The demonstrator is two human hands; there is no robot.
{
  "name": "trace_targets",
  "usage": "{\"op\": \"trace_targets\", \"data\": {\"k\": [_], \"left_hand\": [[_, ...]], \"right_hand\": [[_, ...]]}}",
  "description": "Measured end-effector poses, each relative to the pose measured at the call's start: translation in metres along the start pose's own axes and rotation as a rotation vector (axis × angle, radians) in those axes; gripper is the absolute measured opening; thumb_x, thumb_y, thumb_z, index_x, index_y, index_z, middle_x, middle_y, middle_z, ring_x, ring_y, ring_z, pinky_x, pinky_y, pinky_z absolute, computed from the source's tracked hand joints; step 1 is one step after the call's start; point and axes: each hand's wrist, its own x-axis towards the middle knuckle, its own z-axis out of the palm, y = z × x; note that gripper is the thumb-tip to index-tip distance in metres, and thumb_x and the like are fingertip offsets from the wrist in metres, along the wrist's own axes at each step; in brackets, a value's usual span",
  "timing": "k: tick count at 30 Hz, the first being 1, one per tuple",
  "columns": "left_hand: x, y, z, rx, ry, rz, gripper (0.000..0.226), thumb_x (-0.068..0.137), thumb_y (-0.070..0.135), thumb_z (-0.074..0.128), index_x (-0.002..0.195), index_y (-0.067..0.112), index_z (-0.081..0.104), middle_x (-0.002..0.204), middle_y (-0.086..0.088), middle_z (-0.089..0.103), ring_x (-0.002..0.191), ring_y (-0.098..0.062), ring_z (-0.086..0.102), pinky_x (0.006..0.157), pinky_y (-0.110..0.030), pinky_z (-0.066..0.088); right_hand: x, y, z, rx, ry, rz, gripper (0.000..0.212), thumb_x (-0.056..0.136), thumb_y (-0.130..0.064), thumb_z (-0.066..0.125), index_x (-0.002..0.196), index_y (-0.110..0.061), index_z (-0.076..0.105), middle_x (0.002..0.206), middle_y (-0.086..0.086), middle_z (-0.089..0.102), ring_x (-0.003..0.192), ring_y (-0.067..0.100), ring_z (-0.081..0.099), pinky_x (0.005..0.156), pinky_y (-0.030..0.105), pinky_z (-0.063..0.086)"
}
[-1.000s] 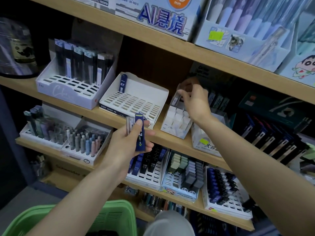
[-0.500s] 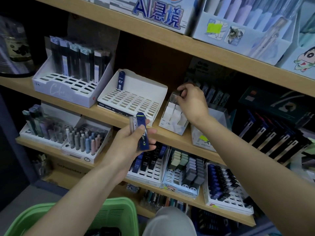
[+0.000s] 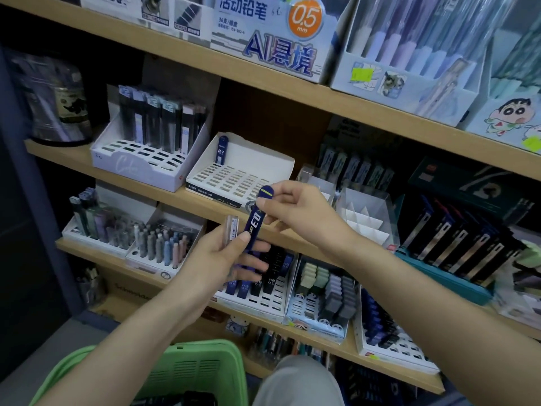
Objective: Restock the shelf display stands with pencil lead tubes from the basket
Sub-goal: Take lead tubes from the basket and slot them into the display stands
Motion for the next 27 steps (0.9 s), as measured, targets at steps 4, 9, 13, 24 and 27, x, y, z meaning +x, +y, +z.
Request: {"op": "trace_targets", "data": {"k": [4, 9, 13, 24, 27], "left_hand": [[0.001, 0.005, -0.012, 0.211, 0.082, 0.095, 0.021, 0.101, 0.012, 0.039, 0.1, 0.008, 0.059, 0.059, 0.004, 0.065, 0.036, -0.003, 0.038, 0.038, -0.012, 0.031], [0.008, 0.02, -0.024, 0.29, 0.147, 0.212, 0.023, 0.099, 0.009, 0.041, 0.094, 0.022, 0.059, 0.06, -0.003, 0.062, 0.046, -0.013, 0.053, 0.046, -0.029, 0.045], [0.023, 0.029, -0.043, 0.459, 0.283, 0.261, 0.024, 0.1, 0.023, 0.04, 0.109, 0.016, 0.06, 0.089, -0.001, 0.062, 0.063, -0.019, 0.054, 0.06, -0.035, 0.044], [0.095, 0.009, -0.087, 0.869, 0.135, 0.505, 0.024, 0.1, 0.022, 0.041, 0.105, 0.008, 0.06, 0.104, 0.003, 0.054, 0.098, -0.01, 0.05, 0.084, -0.014, 0.038], [0.101, 0.0, -0.092, 0.938, 0.093, 0.508, 0.025, 0.099, 0.026, 0.04, 0.097, 0.01, 0.059, 0.098, 0.001, 0.053, 0.093, -0.013, 0.05, 0.085, -0.03, 0.042]], "right_hand": [[-0.005, -0.004, 0.007, 0.047, -0.026, -0.001, 0.013, 0.09, -0.009, 0.061, 0.102, -0.006, 0.064, 0.087, 0.008, 0.063, 0.063, 0.002, 0.06, 0.059, 0.015, 0.051], [0.007, -0.003, 0.022, 0.122, 0.033, 0.002, 0.019, 0.091, -0.014, 0.061, 0.108, -0.008, 0.065, 0.086, 0.003, 0.068, 0.068, 0.002, 0.062, 0.063, 0.018, 0.053], [0.043, -0.009, 0.022, 0.123, 0.235, -0.019, 0.013, 0.093, -0.016, 0.057, 0.102, -0.009, 0.063, 0.09, 0.003, 0.068, 0.07, 0.004, 0.064, 0.068, 0.021, 0.056], [0.17, 0.017, 0.022, -0.383, 0.472, 0.065, 0.024, 0.094, -0.028, 0.057, 0.074, -0.016, 0.054, 0.07, -0.002, 0.056, 0.061, 0.007, 0.052, 0.051, 0.009, 0.039], [0.181, 0.021, 0.023, -0.458, 0.386, 0.094, 0.021, 0.095, -0.029, 0.055, 0.077, -0.019, 0.053, 0.076, 0.0, 0.059, 0.062, 0.009, 0.052, 0.055, 0.02, 0.038]]}}
